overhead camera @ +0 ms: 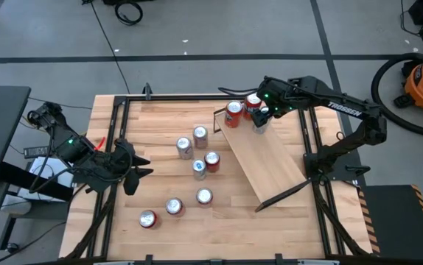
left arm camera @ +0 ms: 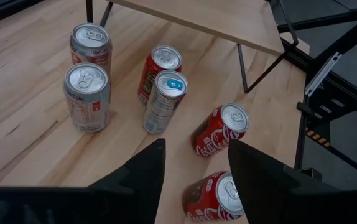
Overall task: Place canned beverage on shelf
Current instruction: Put the bottom blue soda can on the shelf
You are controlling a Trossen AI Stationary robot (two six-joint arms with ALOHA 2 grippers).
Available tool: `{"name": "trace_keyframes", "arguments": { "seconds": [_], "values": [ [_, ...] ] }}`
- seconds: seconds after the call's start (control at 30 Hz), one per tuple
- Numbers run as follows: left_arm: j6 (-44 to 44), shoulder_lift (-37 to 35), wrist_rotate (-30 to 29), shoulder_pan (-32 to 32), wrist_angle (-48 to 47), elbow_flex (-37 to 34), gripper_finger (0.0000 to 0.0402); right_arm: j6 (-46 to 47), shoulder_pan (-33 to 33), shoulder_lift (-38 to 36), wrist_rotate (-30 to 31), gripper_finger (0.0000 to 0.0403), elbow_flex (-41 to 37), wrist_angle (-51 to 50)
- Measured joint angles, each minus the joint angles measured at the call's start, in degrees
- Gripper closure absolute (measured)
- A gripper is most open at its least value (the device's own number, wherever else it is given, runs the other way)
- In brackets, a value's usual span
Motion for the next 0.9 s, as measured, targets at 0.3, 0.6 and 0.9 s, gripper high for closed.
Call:
{"name": "trace_keyframes", "arguments": {
  "seconds": [0.3,0.6,0.9],
  "values": [
    [0.04,0.00,0.02,0.00,-0.02,0.00,0.0216,-2.37,-0.03,0.00,-3.24,0.0112,0.00,0.01],
    [0.20,0.00,0.02,0.00,-0.02,0.00,0.0216,-28.47,-0.07,0.00,-7.31,0.0149,0.01,0.24],
    [-0.08,0.02,0.04,0.00,0.51,0.00,0.0216,-59.08,-0.04,-0.04,-7.50,0.0127,0.02,-0.02]
  ]
}}
